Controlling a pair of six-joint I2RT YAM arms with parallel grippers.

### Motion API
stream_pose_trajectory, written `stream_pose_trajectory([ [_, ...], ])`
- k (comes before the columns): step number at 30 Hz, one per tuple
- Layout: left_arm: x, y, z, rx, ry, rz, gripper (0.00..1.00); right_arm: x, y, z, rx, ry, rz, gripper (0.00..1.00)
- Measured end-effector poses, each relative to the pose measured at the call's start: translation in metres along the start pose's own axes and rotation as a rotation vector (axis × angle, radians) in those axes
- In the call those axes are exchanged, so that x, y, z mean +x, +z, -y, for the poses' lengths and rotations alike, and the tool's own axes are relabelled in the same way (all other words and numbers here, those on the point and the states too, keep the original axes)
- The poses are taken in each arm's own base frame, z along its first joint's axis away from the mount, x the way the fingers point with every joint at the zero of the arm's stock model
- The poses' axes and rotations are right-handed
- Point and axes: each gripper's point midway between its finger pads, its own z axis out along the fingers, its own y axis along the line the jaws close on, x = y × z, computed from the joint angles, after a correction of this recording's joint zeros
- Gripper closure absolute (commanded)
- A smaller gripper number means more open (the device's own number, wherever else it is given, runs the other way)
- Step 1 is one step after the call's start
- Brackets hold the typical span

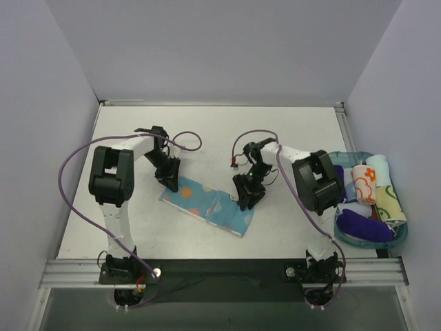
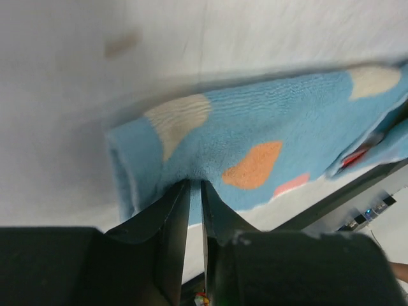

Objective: Roll the towels
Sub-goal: Fold the towel

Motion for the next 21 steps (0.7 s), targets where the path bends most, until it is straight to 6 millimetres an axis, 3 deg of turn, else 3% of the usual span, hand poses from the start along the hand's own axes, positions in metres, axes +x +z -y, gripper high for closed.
stream_pose_trajectory([
  [2, -0.032, 0.003, 0.007, 0.008, 0.028, 0.01, 0.77, 0.009, 0.006, -0.011, -0.009, -0.02, -0.03, 0.59],
  [7, -0.138, 0.008, 0.034, 0.011, 0.181, 0.162, 0.78, 0.017, 0.016, -0.045, -0.088, -0.08, -0.065, 0.51],
  [10, -0.178, 0.007, 0.05, 0.008, 0.266, 0.258, 0.71, 0.015, 0.015, -0.06, -0.143, -0.1, -0.059, 0.51],
  [15, -0.176, -0.011, 0.052, 0.02, 0.27, 0.3, 0.64, -0.002, -0.016, -0.057, -0.189, -0.085, 0.063, 0.5],
  [18, -0.144, -0.032, 0.042, 0.027, 0.221, 0.308, 0.62, -0.013, -0.037, -0.041, -0.184, -0.053, 0.149, 0.52],
  [21, -0.119, -0.053, 0.034, 0.023, 0.195, 0.341, 0.6, -0.02, -0.041, -0.025, -0.164, -0.024, 0.184, 0.56],
])
